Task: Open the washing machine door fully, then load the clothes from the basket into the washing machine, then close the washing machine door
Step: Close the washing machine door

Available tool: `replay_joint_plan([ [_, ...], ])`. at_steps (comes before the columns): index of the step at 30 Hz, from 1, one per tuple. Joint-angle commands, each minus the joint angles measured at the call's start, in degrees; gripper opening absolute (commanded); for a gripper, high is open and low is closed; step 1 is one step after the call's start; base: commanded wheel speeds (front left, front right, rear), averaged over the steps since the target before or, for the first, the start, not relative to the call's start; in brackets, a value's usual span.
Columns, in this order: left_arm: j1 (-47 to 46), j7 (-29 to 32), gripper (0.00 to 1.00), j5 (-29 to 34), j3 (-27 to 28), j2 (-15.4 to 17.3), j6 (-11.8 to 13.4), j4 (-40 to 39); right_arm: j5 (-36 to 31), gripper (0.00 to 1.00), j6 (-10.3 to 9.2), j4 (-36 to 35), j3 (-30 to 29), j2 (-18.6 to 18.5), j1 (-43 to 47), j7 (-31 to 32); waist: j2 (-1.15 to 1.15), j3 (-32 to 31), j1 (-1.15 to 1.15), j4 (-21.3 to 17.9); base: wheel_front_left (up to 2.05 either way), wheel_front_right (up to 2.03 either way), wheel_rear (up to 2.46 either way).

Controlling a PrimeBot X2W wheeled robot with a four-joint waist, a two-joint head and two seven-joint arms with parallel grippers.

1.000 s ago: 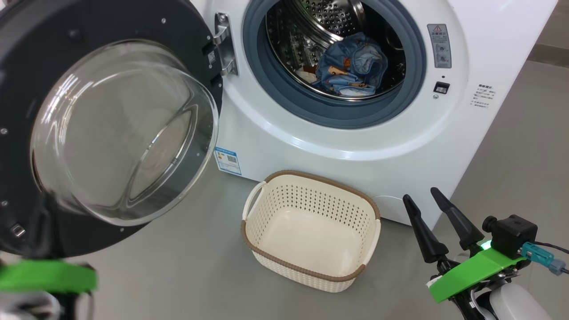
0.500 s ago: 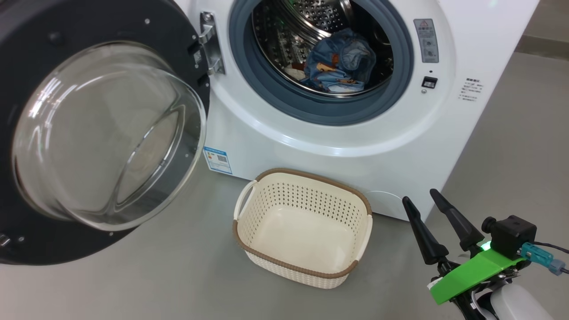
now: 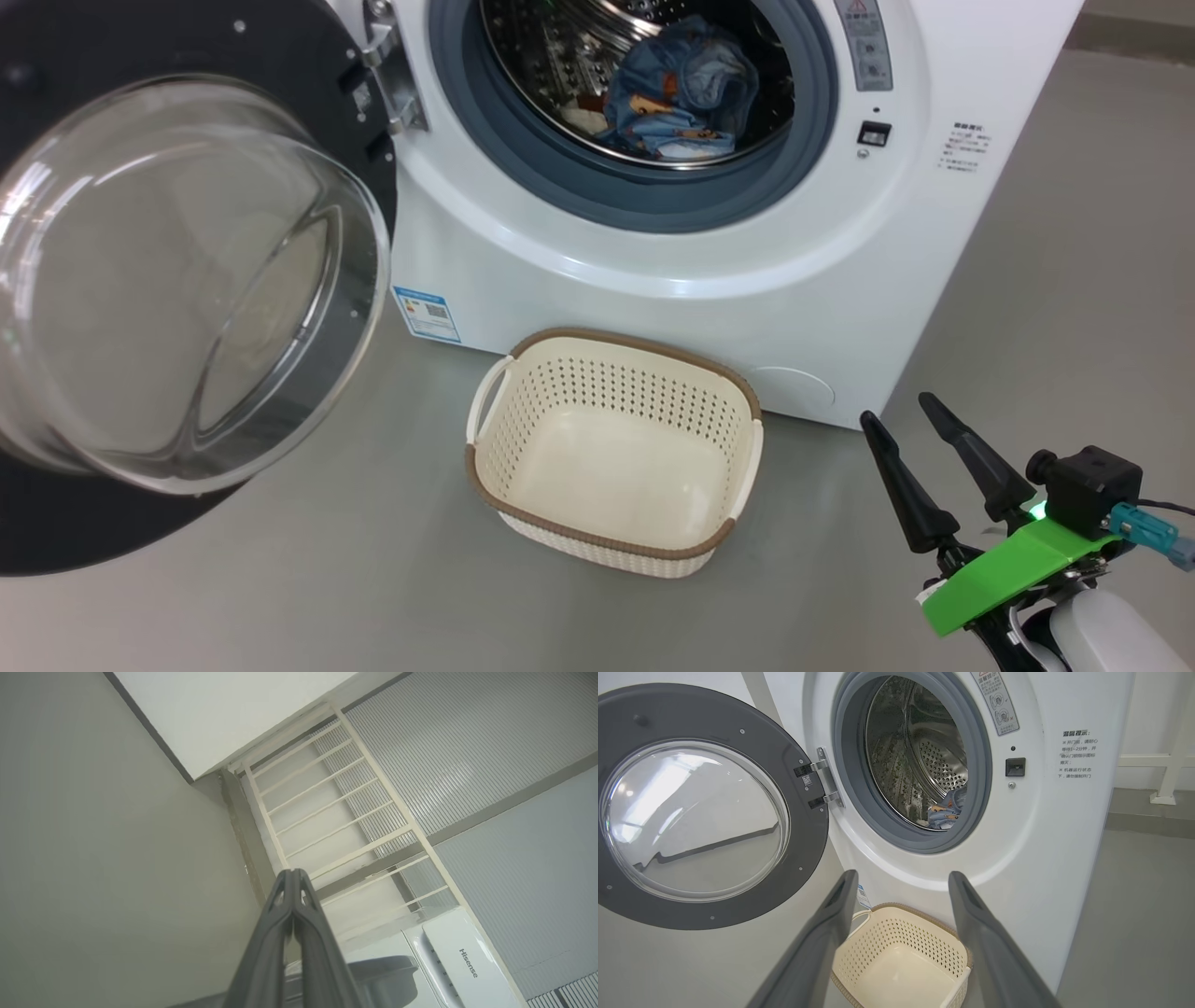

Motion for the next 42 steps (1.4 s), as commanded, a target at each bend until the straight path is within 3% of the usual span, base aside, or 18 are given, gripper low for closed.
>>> replay_joint_plan([
  [1,-2.13,1.04,0.0,-1.18,2.1,4.68,0.18,1.01,0.37,1.0,0.09,-1.41,1.34,-0.94,-1.58,-0.69,0.0,0.83,0.0,-0.73,0.0,0.0,0.0],
  [10,-0.84,5.41,0.0,-5.26,5.93,7.47,-0.61,14.29,0.66,1.0,0.09,-1.47,1.8,-2.39,-2.53,-0.66,0.0,2.45,0.0,-2.37,0.0,0.0,0.0],
  [20,0.11,9.3,0.0,-7.22,6.76,7.85,-2.16,20.83,0.27,1.0,0.09,-2.11,2.2,-2.72,-3.61,0.18,0.0,3.35,0.0,-2.67,0.0,0.0,0.0],
  [31,1.57,19.37,0.0,-7.73,3.46,7.93,-5.71,21.97,0.11,1.0,0.09,-2.11,2.28,-2.57,-3.72,0.25,0.0,3.2,0.0,-2.77,0.0,0.0,0.0],
  [42,6.76,32.02,0.0,-9.95,0.43,5.82,-7.29,15.41,0.34,1.0,0.09,-0.88,1.87,-0.9,-2.6,-0.24,0.0,0.18,0.0,-1.61,0.0,0.0,0.0],
])
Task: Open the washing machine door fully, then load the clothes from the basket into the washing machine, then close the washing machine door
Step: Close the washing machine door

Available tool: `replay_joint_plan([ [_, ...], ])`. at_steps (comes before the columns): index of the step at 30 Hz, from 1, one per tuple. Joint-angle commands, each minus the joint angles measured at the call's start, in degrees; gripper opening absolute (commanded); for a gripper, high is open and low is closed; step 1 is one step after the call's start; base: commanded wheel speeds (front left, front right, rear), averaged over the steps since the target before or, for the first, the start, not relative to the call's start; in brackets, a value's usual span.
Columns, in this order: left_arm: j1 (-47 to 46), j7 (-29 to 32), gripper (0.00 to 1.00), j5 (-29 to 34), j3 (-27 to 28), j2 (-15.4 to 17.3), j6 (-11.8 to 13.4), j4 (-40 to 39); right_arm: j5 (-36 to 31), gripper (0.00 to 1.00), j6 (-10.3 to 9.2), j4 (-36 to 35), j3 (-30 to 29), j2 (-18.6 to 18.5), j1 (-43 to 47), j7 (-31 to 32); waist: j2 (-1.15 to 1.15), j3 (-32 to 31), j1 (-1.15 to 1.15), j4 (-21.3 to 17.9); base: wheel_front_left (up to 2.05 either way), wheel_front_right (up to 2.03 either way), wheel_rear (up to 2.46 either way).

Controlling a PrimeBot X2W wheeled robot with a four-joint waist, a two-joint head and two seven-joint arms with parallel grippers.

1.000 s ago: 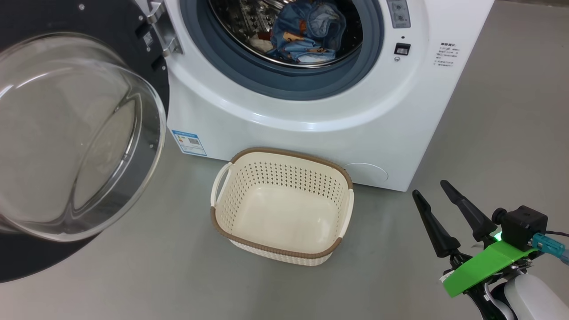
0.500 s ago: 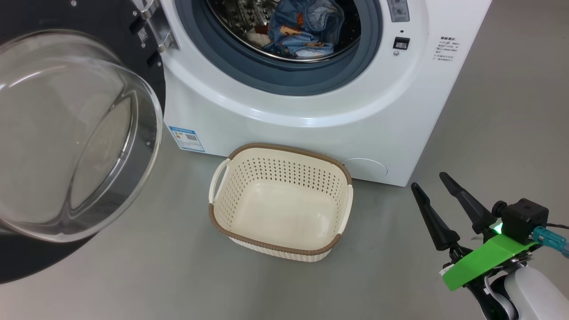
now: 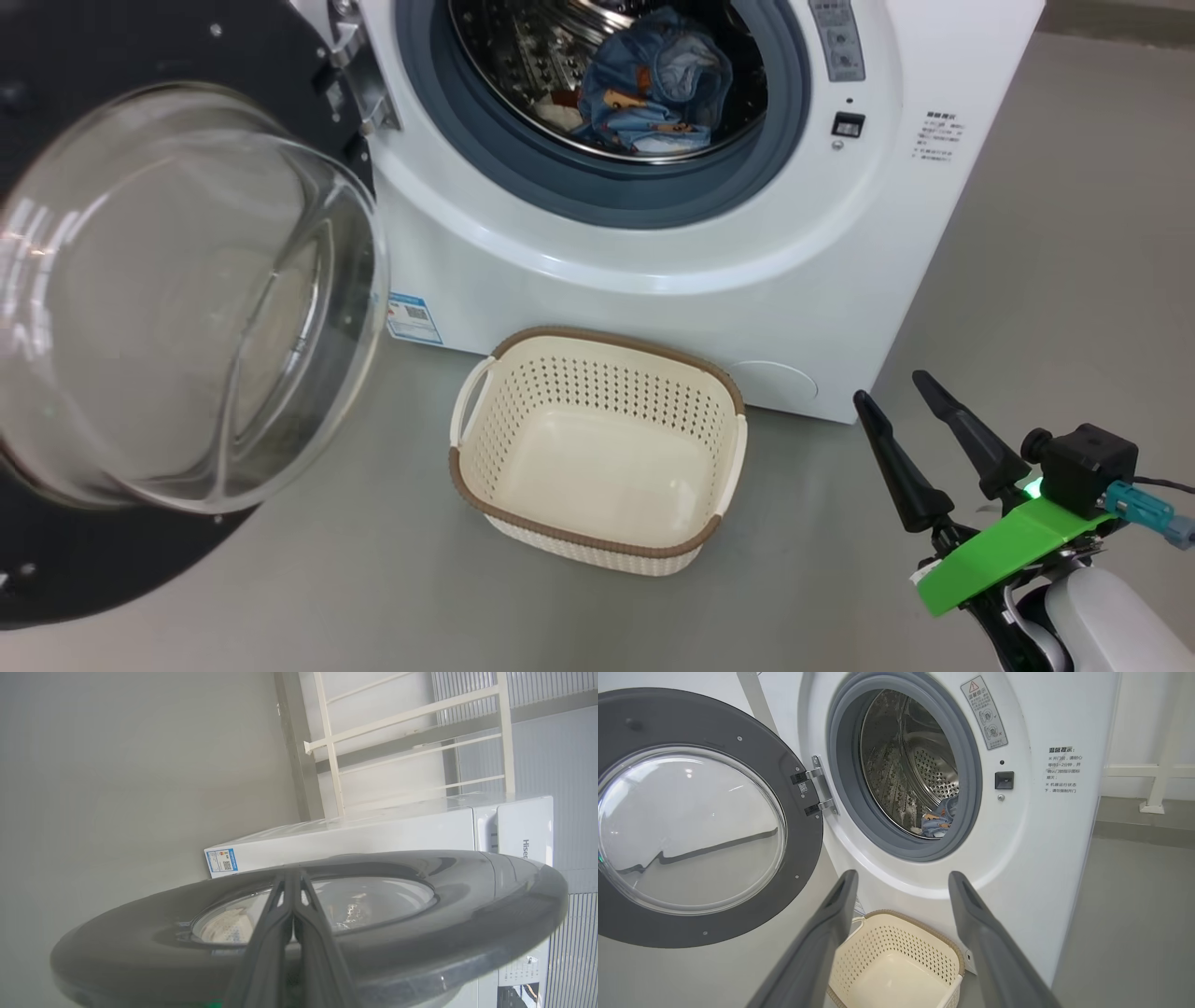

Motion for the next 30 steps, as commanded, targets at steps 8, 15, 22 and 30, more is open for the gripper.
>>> replay_joint_plan([
  [8,4.17,8.67,0.0,-3.33,-1.3,-1.82,-0.3,-11.2,0.6,1.0,0.09,-0.55,0.74,0.95,0.7,-0.62,0.0,-1.77,0.0,0.95,0.0,0.0,0.0],
  [15,9.43,14.05,0.0,-5.34,-2.74,-5.67,2.99,-24.66,0.93,1.0,0.09,-0.29,0.73,1.63,1.58,-0.73,0.0,-2.45,0.0,0.73,0.0,0.0,0.0],
  [22,14.04,17.49,0.0,-6.84,-4.31,-9.3,8.38,-38.61,1.01,1.0,0.09,-0.48,0.4,2.9,2.23,-0.76,0.0,-3.7,0.0,-0.79,0.0,0.0,0.0],
  [30,15.74,19.49,0.0,-8.73,-6.27,-12.97,13.13,-48.97,0.81,1.0,0.09,-0.69,-0.08,3.99,2.86,-0.77,0.0,-4.5,0.0,-4.22,0.0,0.0,0.0],
])
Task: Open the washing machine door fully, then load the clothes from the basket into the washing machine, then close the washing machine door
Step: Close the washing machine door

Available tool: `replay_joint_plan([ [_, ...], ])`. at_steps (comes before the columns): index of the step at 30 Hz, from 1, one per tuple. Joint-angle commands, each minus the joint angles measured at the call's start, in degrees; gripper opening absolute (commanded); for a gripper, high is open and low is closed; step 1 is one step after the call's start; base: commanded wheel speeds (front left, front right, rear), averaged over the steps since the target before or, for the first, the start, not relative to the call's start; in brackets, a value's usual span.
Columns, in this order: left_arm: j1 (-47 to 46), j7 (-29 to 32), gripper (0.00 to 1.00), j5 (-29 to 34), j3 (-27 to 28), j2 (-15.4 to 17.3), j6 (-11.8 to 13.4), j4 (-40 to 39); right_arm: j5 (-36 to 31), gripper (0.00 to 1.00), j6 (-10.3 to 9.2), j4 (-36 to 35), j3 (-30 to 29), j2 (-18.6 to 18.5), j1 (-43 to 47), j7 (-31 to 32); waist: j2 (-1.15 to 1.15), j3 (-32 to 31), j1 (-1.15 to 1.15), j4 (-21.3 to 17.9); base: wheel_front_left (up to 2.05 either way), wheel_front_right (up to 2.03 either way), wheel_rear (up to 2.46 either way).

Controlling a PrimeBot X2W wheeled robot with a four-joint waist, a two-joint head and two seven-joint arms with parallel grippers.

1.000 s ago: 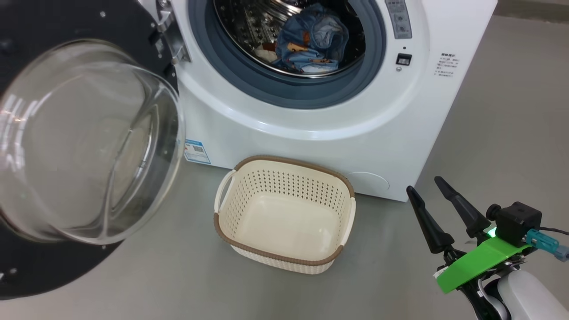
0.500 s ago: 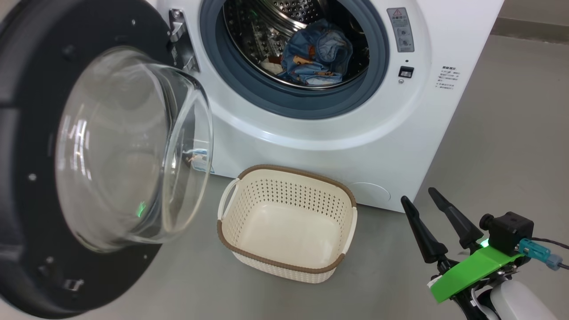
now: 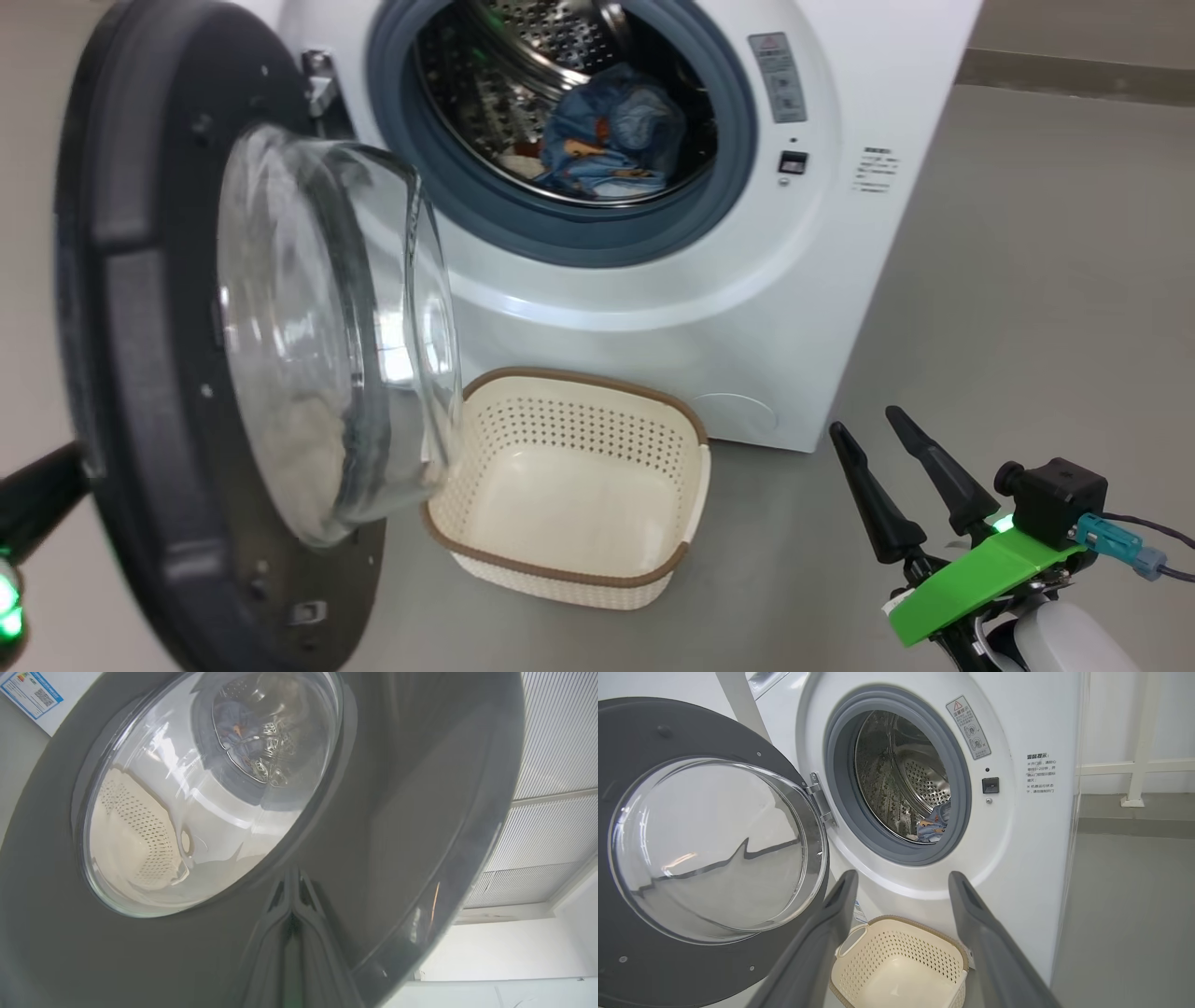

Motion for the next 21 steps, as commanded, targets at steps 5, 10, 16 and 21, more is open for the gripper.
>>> replay_joint_plan([
  [5,-0.27,0.97,0.0,-0.18,-0.84,-0.44,2.13,-6.22,0.25,1.0,0.09,-1.55,0.24,0.21,0.21,-0.69,0.0,-0.83,0.0,-4.36,0.0,0.0,0.0],
  [10,-0.13,0.54,0.0,0.1,-2.51,-2.56,3.89,-9.0,0.07,1.0,0.09,-1.65,-0.14,0.05,0.43,-0.69,0.0,-0.85,0.0,-8.27,0.0,0.0,0.0],
  [16,-0.4,-2.19,0.0,2.08,-4.31,-5.28,4.54,-11.27,0.04,1.0,0.09,-1.74,-0.38,0.0,0.55,-0.7,0.0,-0.74,0.0,-13.09,0.0,0.0,0.0],
  [21,-2.37,-5.03,0.0,3.85,-5.22,-6.78,3.9,-10.14,-0.07,1.0,0.09,-1.95,-0.55,-0.07,0.16,-0.7,0.0,-0.12,0.0,-16.69,0.0,0.0,0.0],
])
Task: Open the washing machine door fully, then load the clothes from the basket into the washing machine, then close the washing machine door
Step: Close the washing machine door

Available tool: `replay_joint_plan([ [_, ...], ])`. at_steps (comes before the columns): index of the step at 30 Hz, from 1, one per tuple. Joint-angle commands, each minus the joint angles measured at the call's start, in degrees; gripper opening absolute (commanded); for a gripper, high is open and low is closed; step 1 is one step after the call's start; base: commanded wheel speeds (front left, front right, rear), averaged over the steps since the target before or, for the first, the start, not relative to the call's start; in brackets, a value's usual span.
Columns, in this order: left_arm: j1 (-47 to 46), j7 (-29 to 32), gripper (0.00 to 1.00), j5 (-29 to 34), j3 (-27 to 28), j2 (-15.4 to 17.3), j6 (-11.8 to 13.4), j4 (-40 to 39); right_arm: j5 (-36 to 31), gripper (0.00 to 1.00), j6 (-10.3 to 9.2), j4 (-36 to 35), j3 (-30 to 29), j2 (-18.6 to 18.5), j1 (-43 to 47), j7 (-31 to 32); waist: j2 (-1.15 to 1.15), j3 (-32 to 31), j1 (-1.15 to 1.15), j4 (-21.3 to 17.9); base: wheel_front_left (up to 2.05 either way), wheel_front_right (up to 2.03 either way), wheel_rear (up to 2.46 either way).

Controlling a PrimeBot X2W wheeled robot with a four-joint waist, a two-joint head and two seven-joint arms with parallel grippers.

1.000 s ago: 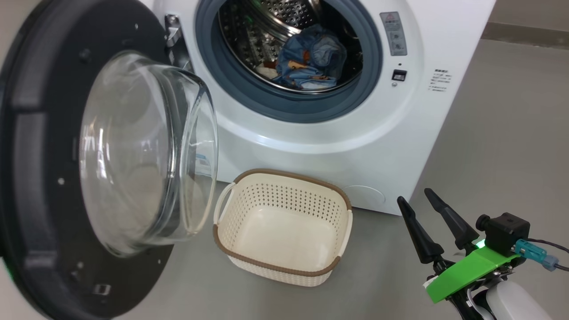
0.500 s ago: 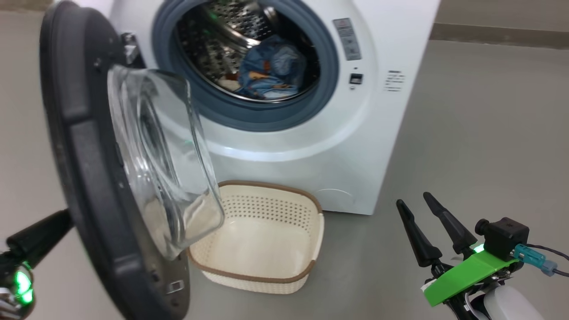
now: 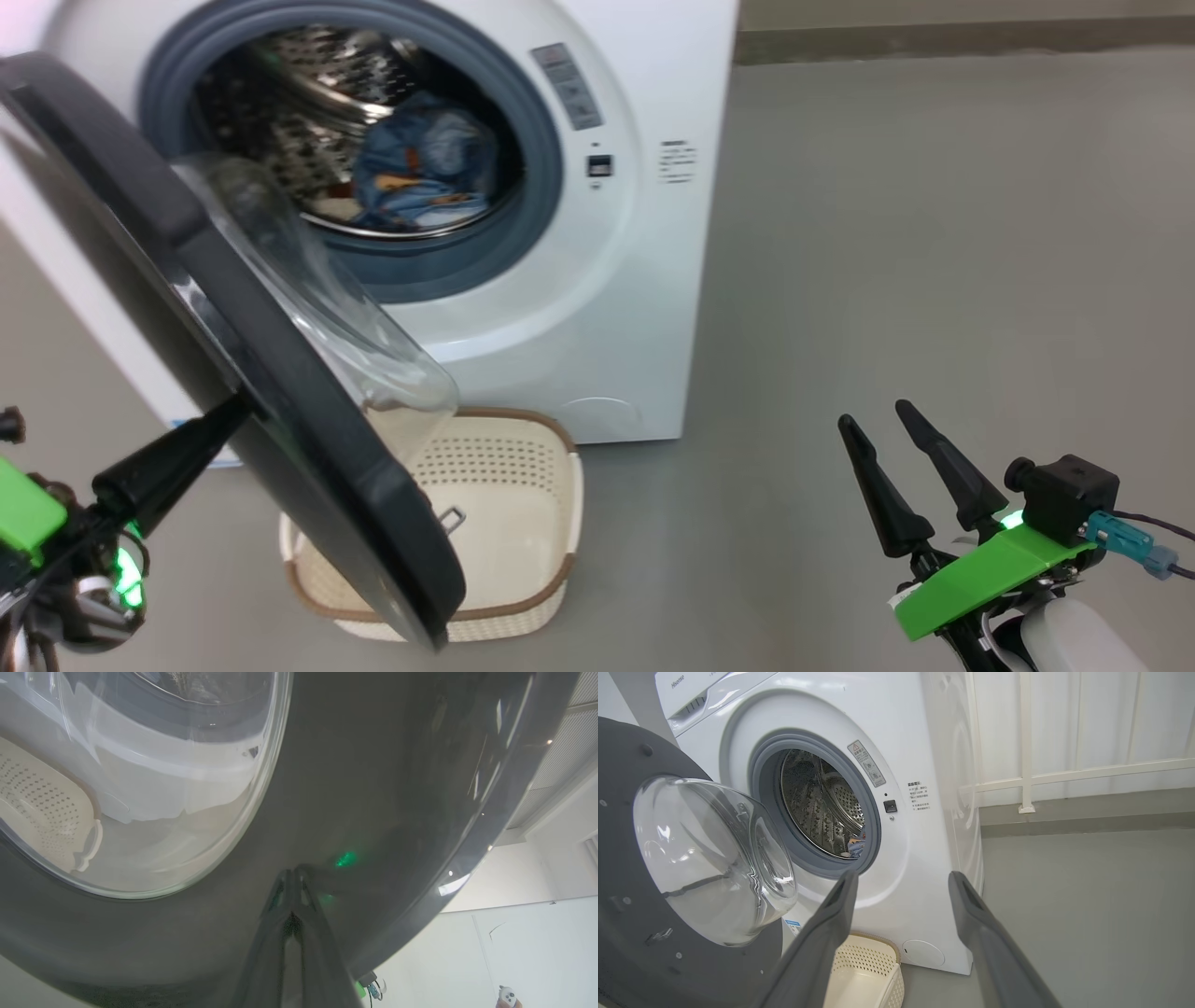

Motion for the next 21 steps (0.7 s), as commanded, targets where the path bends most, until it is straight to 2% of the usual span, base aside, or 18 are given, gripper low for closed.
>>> replay_joint_plan([
  [1,-3.46,-0.64,0.0,0.49,1.29,0.96,-0.76,-0.98,-0.04,1.0,0.09,-1.54,0.79,-0.4,0.02,-0.7,0.0,0.63,0.0,-3.63,0.0,0.0,0.0],
  [10,-8.14,-6.6,0.0,3.39,0.8,-1.15,-3.68,3.55,-0.07,1.0,0.09,-1.74,0.5,-0.28,-0.49,-0.7,0.0,1.81,0.0,-8.15,0.0,0.0,0.0],
  [21,-10.22,-8.53,0.0,4.47,0.57,-1.43,-5.39,6.35,-0.22,1.0,0.09,-1.73,-0.09,-0.22,-0.66,-0.7,0.0,2.16,0.0,-8.12,0.0,0.0,0.0],
])
